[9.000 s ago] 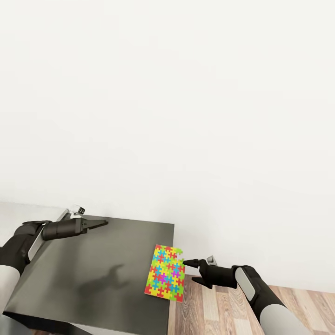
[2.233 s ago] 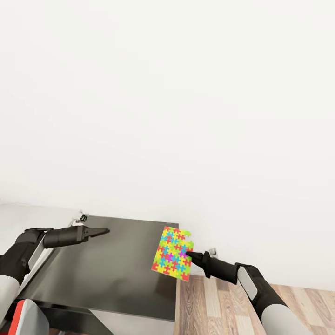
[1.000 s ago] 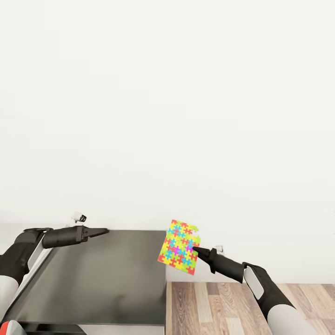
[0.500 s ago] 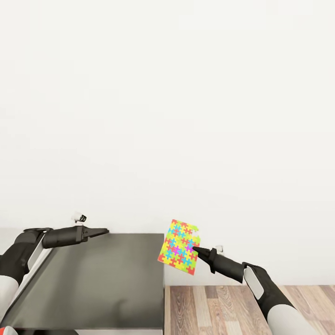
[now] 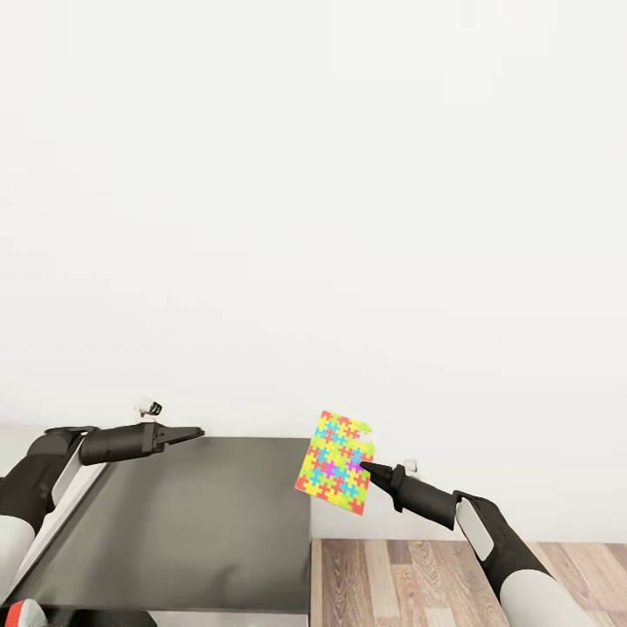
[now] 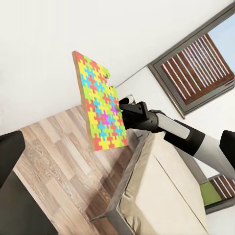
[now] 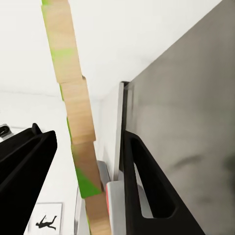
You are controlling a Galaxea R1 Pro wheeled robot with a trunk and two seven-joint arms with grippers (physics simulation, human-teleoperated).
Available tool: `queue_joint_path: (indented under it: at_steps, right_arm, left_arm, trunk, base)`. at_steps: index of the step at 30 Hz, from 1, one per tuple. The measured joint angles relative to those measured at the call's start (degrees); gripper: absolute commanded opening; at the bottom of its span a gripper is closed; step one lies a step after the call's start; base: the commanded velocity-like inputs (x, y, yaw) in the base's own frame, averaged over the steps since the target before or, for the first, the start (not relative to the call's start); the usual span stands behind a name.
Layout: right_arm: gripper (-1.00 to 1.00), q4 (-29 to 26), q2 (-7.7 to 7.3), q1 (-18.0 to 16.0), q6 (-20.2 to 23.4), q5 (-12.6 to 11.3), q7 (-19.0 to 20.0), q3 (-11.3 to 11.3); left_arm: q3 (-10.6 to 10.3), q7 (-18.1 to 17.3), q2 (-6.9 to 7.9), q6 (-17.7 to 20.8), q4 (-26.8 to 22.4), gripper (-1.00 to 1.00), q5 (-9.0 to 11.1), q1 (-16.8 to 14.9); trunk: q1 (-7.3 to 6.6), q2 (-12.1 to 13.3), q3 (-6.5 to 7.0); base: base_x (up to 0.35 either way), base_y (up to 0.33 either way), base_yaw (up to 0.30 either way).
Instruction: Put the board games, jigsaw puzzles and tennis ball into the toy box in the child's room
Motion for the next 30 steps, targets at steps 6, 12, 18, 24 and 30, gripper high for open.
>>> queue_joint_path:
  at_steps: [6, 12, 18, 24, 30]
  right_arm:
    - [-1.0, 0.01, 0.0, 0.0, 0.0, -0.01, 0.0, -0.03]
    - [-1.0, 0.02, 0.0, -0.01, 0.0, -0.01, -0.03, -0.03]
    - [-1.0, 0.02, 0.0, -0.01, -0.06, -0.01, -0.08, -0.03]
    - [-1.0, 0.02, 0.0, -0.01, -0.09, 0.0, -0.09, -0.03]
    - [-1.0, 0.02, 0.0, -0.01, -0.1, 0.02, -0.05, 0.0]
  left_arm:
    - [0.01, 0.0, -0.05, 0.08, -0.01, 1.0, -0.03, 0.01]
    - [0.01, 0.0, -0.05, 0.14, -0.02, 1.0, -0.09, 0.01]
    - [0.06, 0.0, -0.08, 0.15, 0.0, 1.0, -0.09, 0.02]
    - [0.09, 0.0, -0.05, 0.11, 0.06, 1.0, -0.09, 0.03]
    - [0.16, 0.0, -0.12, -0.01, 0.06, 1.0, -0.03, 0.16]
  trunk:
    - [0.0, 0.0, 0.07]
    - [-0.01, 0.0, 0.3]
    - [-0.01, 0.0, 0.64]
    - [-0.01, 0.0, 1.0]
    - [-0.01, 0.0, 1.35]
  base:
    - [-0.006, 0.0, 0.052]
    - [-0.001, 0.0, 0.154]
    - [0.0, 0.0, 0.222]
    - [0.0, 0.0, 0.234]
    - [-0.001, 0.0, 0.223]
